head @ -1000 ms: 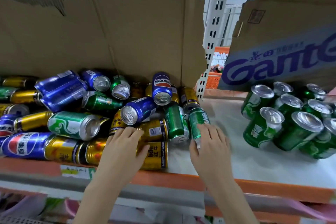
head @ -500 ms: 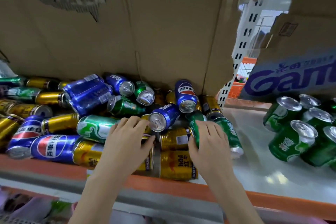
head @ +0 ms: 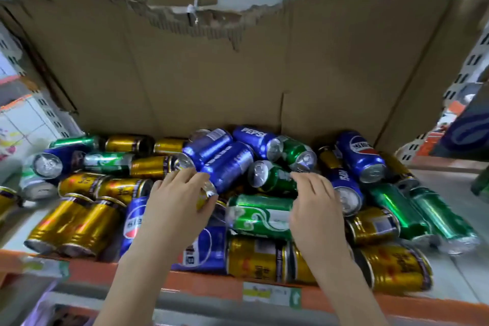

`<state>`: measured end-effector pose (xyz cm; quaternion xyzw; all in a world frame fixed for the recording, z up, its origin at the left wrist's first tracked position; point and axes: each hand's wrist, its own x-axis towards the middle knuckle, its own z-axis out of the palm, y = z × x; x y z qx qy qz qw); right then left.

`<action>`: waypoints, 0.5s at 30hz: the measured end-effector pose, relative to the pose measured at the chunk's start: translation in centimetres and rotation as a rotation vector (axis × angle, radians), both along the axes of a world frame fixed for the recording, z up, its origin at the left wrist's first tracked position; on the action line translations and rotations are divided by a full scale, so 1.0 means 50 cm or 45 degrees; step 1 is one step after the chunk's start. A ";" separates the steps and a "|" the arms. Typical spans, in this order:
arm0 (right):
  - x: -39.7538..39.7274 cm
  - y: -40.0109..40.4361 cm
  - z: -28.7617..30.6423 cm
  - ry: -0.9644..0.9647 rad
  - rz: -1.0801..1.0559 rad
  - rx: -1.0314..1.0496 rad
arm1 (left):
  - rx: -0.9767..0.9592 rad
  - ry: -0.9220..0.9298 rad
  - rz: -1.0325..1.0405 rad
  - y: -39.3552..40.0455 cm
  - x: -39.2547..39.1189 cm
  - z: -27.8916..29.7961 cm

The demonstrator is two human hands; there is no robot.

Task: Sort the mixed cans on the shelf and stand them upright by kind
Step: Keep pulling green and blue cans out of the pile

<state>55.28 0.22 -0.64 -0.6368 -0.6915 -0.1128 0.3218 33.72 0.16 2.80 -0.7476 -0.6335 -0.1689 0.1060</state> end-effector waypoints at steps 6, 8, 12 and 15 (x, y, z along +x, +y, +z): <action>0.018 0.005 0.017 -0.011 -0.131 -0.038 | -0.069 -0.086 -0.047 0.024 -0.045 -0.018; 0.033 0.010 0.018 -0.023 -0.172 -0.079 | -0.030 -0.121 -0.080 0.037 -0.037 -0.018; 0.073 0.041 0.034 -0.083 -0.201 -0.178 | 0.128 -0.196 -0.174 0.072 0.010 0.011; 0.106 0.070 0.053 -0.137 -0.204 -0.180 | 0.190 -0.192 -0.272 0.093 0.063 0.034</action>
